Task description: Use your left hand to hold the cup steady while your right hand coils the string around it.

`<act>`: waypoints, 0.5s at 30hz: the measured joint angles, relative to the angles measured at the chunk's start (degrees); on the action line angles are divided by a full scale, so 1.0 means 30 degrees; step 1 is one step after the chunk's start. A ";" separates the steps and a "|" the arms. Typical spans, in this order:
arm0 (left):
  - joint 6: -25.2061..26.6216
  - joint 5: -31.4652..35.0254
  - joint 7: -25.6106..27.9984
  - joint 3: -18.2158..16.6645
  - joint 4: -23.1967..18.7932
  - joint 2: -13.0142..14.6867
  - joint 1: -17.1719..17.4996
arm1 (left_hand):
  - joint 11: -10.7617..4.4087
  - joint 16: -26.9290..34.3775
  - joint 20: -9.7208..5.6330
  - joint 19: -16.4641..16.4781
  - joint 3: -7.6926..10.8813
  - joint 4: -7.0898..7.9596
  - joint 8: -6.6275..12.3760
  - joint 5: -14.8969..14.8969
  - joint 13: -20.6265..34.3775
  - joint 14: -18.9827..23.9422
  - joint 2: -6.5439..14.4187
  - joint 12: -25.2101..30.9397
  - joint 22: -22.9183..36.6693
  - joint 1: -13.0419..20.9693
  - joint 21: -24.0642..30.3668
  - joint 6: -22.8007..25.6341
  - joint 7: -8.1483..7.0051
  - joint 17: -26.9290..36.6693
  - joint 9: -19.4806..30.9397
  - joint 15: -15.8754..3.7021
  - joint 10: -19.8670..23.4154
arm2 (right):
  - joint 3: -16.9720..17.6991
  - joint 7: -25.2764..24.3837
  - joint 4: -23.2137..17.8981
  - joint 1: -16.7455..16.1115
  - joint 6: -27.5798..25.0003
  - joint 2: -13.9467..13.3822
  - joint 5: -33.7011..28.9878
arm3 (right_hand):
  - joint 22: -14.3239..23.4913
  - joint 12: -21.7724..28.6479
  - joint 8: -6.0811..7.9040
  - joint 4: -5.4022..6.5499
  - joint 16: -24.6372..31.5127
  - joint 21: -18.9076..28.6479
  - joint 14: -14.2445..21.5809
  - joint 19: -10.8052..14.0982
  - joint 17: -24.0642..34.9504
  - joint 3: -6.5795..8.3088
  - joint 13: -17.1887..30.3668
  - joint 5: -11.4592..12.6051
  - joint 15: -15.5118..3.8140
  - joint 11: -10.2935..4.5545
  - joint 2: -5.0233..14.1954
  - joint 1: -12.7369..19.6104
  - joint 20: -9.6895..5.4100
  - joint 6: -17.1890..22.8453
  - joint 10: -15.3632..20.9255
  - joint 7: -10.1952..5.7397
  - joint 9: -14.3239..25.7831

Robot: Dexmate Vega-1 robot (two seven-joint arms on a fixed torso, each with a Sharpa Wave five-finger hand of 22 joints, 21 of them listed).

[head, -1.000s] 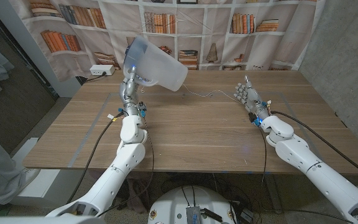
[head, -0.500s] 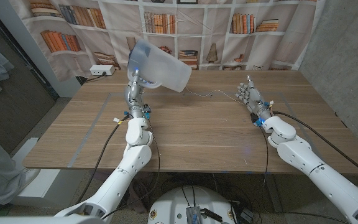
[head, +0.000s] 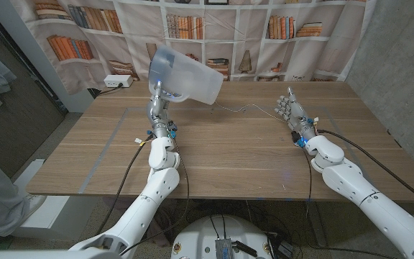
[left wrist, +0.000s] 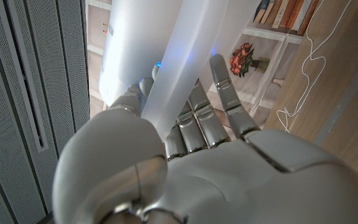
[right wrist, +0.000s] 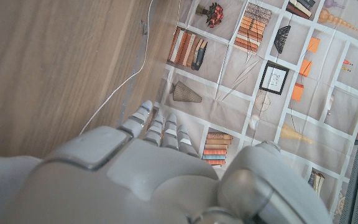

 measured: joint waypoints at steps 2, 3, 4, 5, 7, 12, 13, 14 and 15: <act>-0.0026 -0.0333 -0.0319 -0.0019 0.0006 -0.0063 -0.0046 | 0.0103 -0.0001 0.0010 -0.0139 0.0105 0.0105 0.0000 -0.0001 0.0000 -0.0074 -0.0075 0.0000 0.0000 -0.0075 0.0135 0.0096 0.0097 0.0070 0.0001 0.0074 0.0101 | 0.0048 -0.0164 -0.0255 -0.0109 0.0020 -0.0092 -0.0152 | 0.0000 0.0000 0.0000 0.0000 0.0000 0.0000 0.0000 0.0000 0.0000 0.0000 0.0000 0.0000 0.0000 0.0001 -0.0032 0.0032 0.0000 0.0001 0.0000 0.0000 0.0000; -0.0035 -0.0451 -0.0441 -0.0020 0.0022 -0.0079 -0.0057 | 0.0104 -0.0001 0.0037 -0.0168 0.0136 0.0135 0.0000 -0.0002 0.0000 -0.0102 -0.0075 0.0000 0.0001 -0.0076 0.0139 0.0097 0.0097 0.0080 0.0001 0.0102 0.0100 | 0.0068 -0.0303 -0.0346 -0.0143 0.0035 -0.0132 -0.0287 | 0.0000 0.0000 0.0000 0.0000 0.0000 0.0000 0.0000 -0.0001 -0.0001 0.0000 0.0000 0.0000 0.0000 0.0000 -0.0082 0.0082 0.0000 0.0001 0.0000 0.0001 0.0000; -0.0035 -0.0595 -0.0571 -0.0026 0.0043 -0.0109 -0.0084 | 0.0105 -0.0001 0.0037 -0.0169 0.0184 0.0183 0.0000 -0.0002 0.0000 -0.0102 -0.0079 0.0000 0.0001 -0.0080 0.0189 0.0097 0.0098 0.0081 0.0001 0.0102 0.0101 | 0.0087 -0.0430 -0.0450 -0.0184 0.0046 -0.0182 -0.0407 | 0.0000 0.0000 0.0000 -0.0058 0.0000 0.0000 0.0000 0.0000 0.0000 0.0058 0.0000 0.0000 0.0000 0.0000 -0.0090 0.0089 0.0000 0.0001 0.0000 0.0000 0.0000; -0.0034 -0.0630 -0.0608 -0.0032 0.0055 -0.0125 -0.0107 | 0.0106 0.0000 0.0036 -0.0170 0.0184 0.0183 0.0000 0.0019 0.0000 -0.0102 -0.0099 0.0000 0.0000 -0.0101 0.0281 0.0099 0.0099 0.0089 -0.0004 0.0102 0.0101 | 0.0093 -0.0444 -0.0477 -0.0195 0.0048 -0.0195 -0.0425 | 0.0000 0.0000 0.0000 -0.0081 0.0000 0.0000 0.0000 -0.0001 -0.0001 0.0081 0.0000 0.0000 0.0000 0.0000 -0.0102 0.0102 0.0000 0.0001 0.0001 0.0000 0.0000; -0.0036 -0.0794 -0.0786 -0.0041 0.0082 -0.0157 -0.0149 | 0.0109 0.0000 0.0036 -0.0170 0.0209 0.0209 -0.0001 0.0149 0.0000 -0.0102 -0.0149 0.0000 0.0000 -0.0153 0.0287 0.0170 0.0169 0.0094 -0.0018 0.0102 0.0104 | 0.0127 -0.0674 -0.0596 -0.0248 0.0052 -0.0247 -0.0647 | 0.0000 0.0000 0.0000 -0.0081 0.0000 0.0000 0.0000 -0.0001 -0.0001 0.0081 0.0000 0.0000 0.0000 0.0000 -0.0102 0.0102 0.0000 0.0001 0.0000 0.0000 0.0000; -0.0036 -0.1101 -0.1111 -0.0075 0.0133 -0.0227 -0.0224 | 0.0271 -0.0150 0.0106 -0.0311 0.0263 0.0262 -0.0125 0.0160 0.0001 -0.0101 0.0108 0.0000 -0.0003 -0.0604 0.0419 0.0203 0.0205 0.0245 -0.0018 0.0102 0.0073 | 0.0168 -0.1088 -0.0848 -0.0342 0.0044 -0.0345 -0.1006 | 0.0000 0.0004 0.0000 -0.0199 -0.0001 0.0000 0.0190 0.0005 -0.0026 0.0196 0.0000 0.0000 0.0243 0.0184 -0.0217 0.0378 -0.0007 0.0022 0.0184 0.0022 0.0032; -0.0036 -0.1162 -0.1181 -0.0079 0.0143 -0.0231 -0.0229 | 0.0273 -0.0151 0.0069 -0.0343 0.0263 0.0262 -0.0146 0.0160 0.0000 -0.0101 0.0067 0.0000 -0.0003 -0.0650 0.0507 0.0205 0.0207 0.0247 -0.0035 0.0102 0.0073 | 0.0174 -0.1151 -0.0913 -0.0361 0.0016 -0.0375 -0.1051 | 0.0001 0.0099 0.0016 -0.0271 -0.0001 0.0000 0.0236 0.0072 -0.0068 0.0255 0.0000 0.0000 0.0462 0.0357 -0.0093 0.0519 -0.0074 0.0166 0.0289 0.0164 0.0045; -0.0037 -0.1209 -0.1228 -0.0089 0.0163 -0.0239 -0.0241 | 0.0274 -0.0151 0.0042 -0.0372 0.0263 0.0262 -0.0146 0.0163 0.0000 -0.0101 0.0128 0.0000 -0.0003 -0.0781 0.0576 0.0266 0.0267 0.0249 -0.0050 0.0102 0.0074 | 0.0188 -0.1284 -0.1076 -0.0395 -0.0083 -0.0462 -0.1154 | 0.0000 0.0148 0.0120 -0.0370 0.0000 0.0000 0.0291 0.0112 -0.0091 0.0254 0.0000 0.0000 0.0592 0.0489 -0.0115 0.0568 -0.0097 0.0288 0.0341 0.0287 0.0045; -0.0036 -0.1308 -0.1329 -0.0102 0.0174 -0.0248 -0.0249 | 0.0276 -0.0150 0.0042 -0.0372 0.0264 0.0262 -0.0148 0.0163 0.0001 -0.0101 0.0128 0.0001 -0.0003 -0.0781 0.0579 0.0266 0.0267 0.0298 -0.0055 0.0102 0.0076 | 0.0192 -0.1387 -0.1114 -0.0404 -0.0179 -0.0487 -0.1243 | 0.0000 0.0148 0.0133 -0.0400 0.0000 0.0000 0.0333 0.0185 -0.0097 0.0235 0.0000 0.0000 0.0635 0.0532 -0.0153 0.0606 -0.0023 0.0324 0.0384 0.0323 0.0044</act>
